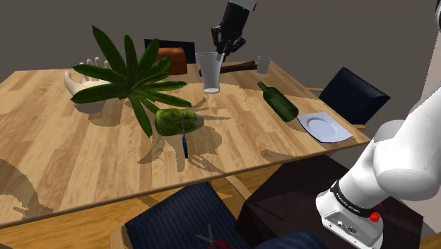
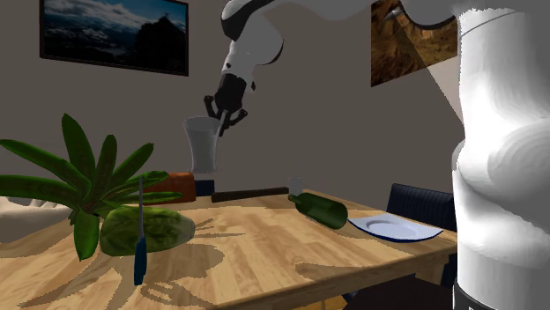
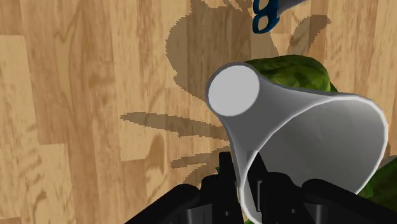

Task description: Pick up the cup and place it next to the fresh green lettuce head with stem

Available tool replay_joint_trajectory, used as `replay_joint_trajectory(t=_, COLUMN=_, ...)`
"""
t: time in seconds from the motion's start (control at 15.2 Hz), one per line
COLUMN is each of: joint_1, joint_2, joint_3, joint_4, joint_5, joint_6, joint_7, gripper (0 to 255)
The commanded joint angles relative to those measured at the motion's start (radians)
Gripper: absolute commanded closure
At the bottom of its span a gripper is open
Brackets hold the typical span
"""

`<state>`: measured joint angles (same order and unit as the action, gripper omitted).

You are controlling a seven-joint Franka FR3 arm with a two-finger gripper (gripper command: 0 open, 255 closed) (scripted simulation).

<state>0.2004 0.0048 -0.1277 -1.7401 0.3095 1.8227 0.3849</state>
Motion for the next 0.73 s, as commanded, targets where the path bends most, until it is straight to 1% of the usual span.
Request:
replay_joint_trajectory(t=0.0, joint_1=0.024, joint_2=-0.005, joint_3=0.023, joint_4=-0.006, joint_5=-0.004, joint_6=0.016, joint_7=0.047, gripper=255)
replay_joint_trajectory(t=0.33, joint_1=0.082, joint_2=-0.004, joint_3=0.083, joint_4=-0.012, joint_5=-0.015, joint_6=0.057, joint_7=0.161, gripper=255)
replay_joint_trajectory(t=0.66, joint_1=0.141, joint_2=0.022, joint_3=0.141, joint_4=0.013, joint_5=-0.031, joint_6=0.09, joint_7=0.277, gripper=255)
